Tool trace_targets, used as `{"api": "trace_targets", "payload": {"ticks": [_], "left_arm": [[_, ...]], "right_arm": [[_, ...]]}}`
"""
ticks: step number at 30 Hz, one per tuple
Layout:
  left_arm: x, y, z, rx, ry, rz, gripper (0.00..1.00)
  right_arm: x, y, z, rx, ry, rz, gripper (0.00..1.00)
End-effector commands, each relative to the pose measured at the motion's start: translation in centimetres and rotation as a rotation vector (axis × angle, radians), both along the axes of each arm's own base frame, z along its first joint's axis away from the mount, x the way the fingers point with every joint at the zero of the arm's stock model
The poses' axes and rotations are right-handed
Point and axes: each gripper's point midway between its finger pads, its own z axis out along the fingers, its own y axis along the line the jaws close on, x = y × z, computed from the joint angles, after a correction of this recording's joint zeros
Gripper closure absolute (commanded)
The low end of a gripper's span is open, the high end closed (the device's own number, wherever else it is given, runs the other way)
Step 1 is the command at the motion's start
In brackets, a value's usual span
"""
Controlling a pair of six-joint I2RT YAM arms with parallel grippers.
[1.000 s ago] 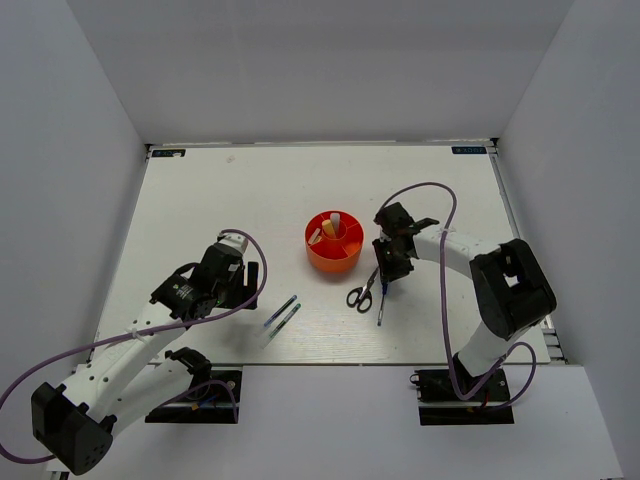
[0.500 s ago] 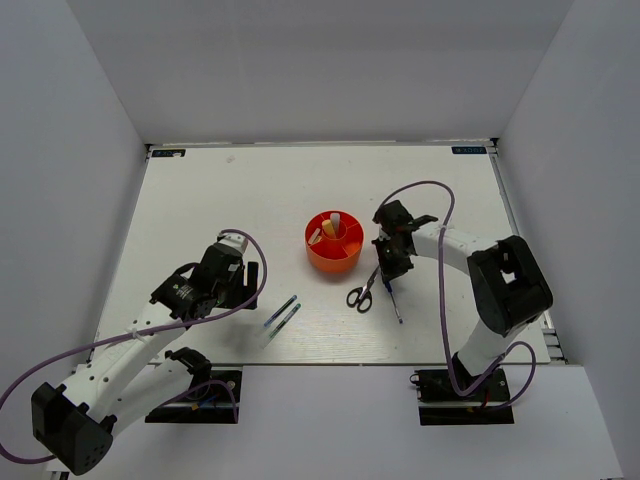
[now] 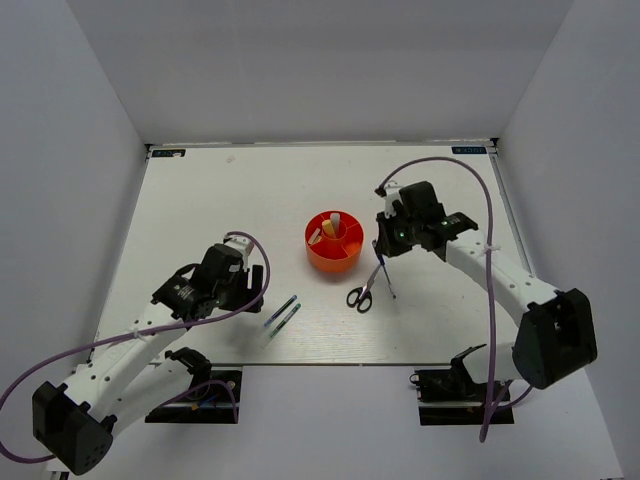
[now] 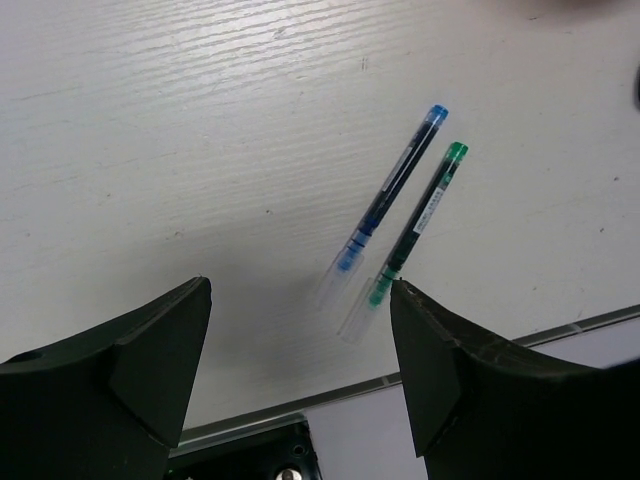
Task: Sort the stationery into containers
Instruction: Place the pen in the storage box.
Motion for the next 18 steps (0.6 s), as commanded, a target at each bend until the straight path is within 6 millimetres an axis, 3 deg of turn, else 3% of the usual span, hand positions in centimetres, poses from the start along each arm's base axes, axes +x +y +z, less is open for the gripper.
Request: {"api": "trace_targets", "payload": {"ticks": [1, 3, 4, 7, 8, 10, 11, 13, 14, 16, 18], "left_arm": [[0.0, -1.0, 0.2, -0.043, -0.003, -0.043, 0.18], [0.1, -1.4, 0.0, -0.052, 0.005, -0.058, 0.18], [0.0, -1.4, -0.1, -0.050, 0.013, -0.058, 0.18], [-0.1, -1.5, -0.3, -0.052, 0.027, -0.067, 0.18], [-0.1, -1.6, -0.3, -0.053, 0.028, -0.069, 0.18], [-0.2, -1.6, -0.4, -0.051, 0.030, -0.072, 0.18], [-0.2, -1.6, -0.6, -0.051, 0.037, -0.072, 0.18], [-0.3, -1.6, -0.7, -0.049, 0.041, -0.072, 0.18], [-0.3, -1.6, -0.8, -0.046, 0.047, -0.071, 0.18], [-0.4, -1.6, -0.9, -0.048, 0.046, -0.075, 0.18], [-0.4, -1.5, -0.9, -0.044, 0.049, -0.074, 0.18]], "right_arm": [[3.0, 1.4, 5.3, 0.078, -0.198, 0.066, 1.00], [4.0, 1.9, 6.7, 0.107, -0.239, 0.068, 1.00], [5.1, 2.6, 8.6, 0.137, -0.292, 0.071, 1.00], [7.7, 3.6, 10.3, 0.155, -0.393, 0.089, 1.00], [9.1, 4.1, 11.8, 0.173, -0.439, 0.080, 1.00], [10.8, 4.8, 11.9, 0.186, -0.470, 0.072, 1.00], [11.9, 5.2, 13.8, 0.209, -0.517, 0.057, 1.00], [13.5, 5.7, 13.9, 0.233, -0.524, 0.029, 1.00], [14.3, 5.9, 15.3, 0.254, -0.555, 0.019, 1.00], [15.6, 6.0, 15.9, 0.272, -0.587, -0.010, 1.00], [16.6, 6.0, 15.5, 0.270, -0.581, -0.035, 1.00]]}}
